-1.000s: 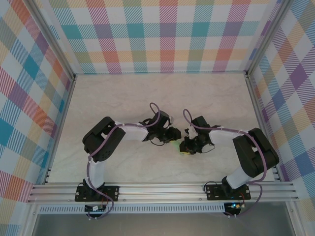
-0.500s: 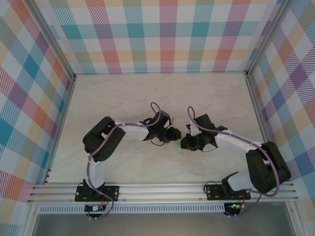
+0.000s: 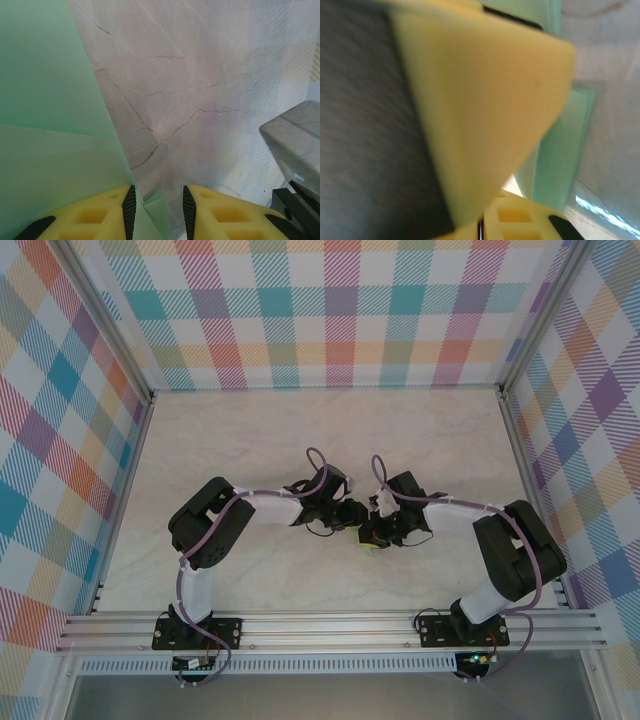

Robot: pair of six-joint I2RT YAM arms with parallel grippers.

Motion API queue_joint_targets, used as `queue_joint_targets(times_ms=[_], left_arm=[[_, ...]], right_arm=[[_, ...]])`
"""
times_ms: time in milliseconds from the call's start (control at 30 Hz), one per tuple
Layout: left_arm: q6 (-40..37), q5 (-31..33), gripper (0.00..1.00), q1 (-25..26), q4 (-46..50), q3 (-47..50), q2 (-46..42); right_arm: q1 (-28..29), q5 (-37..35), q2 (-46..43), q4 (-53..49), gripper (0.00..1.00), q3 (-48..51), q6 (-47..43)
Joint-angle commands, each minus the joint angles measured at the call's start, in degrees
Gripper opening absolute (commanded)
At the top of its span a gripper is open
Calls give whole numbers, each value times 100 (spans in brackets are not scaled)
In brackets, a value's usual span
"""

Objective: Fold a paper plane with a square sheet of paper (pick it up from the middle)
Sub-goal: Fold the wing for the fifth time at the center of the table.

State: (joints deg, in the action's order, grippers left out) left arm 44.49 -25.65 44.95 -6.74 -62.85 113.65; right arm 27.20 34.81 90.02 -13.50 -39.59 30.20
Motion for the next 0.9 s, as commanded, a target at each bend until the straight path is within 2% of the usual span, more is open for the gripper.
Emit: queue_joint_targets(times_ms=[0,367,533,700,867], left_arm=[[-112,137,33,18,384,-9,193],[-132,191,32,22,454,-11,235],[-132,192,32,14,473,-8,254],[-128,155,32,21,442,-17,263],[-111,133,32,21,410,-17,272]], right_arm=[[-13,32,220,-25,9,-216,-43],[-28,-201,372,65,9,366,-40],[-31,46,60,84,11,415,54],[-33,-32,-353,-136,12,411,59],[-34,-2,9,-30,12,507,58]])
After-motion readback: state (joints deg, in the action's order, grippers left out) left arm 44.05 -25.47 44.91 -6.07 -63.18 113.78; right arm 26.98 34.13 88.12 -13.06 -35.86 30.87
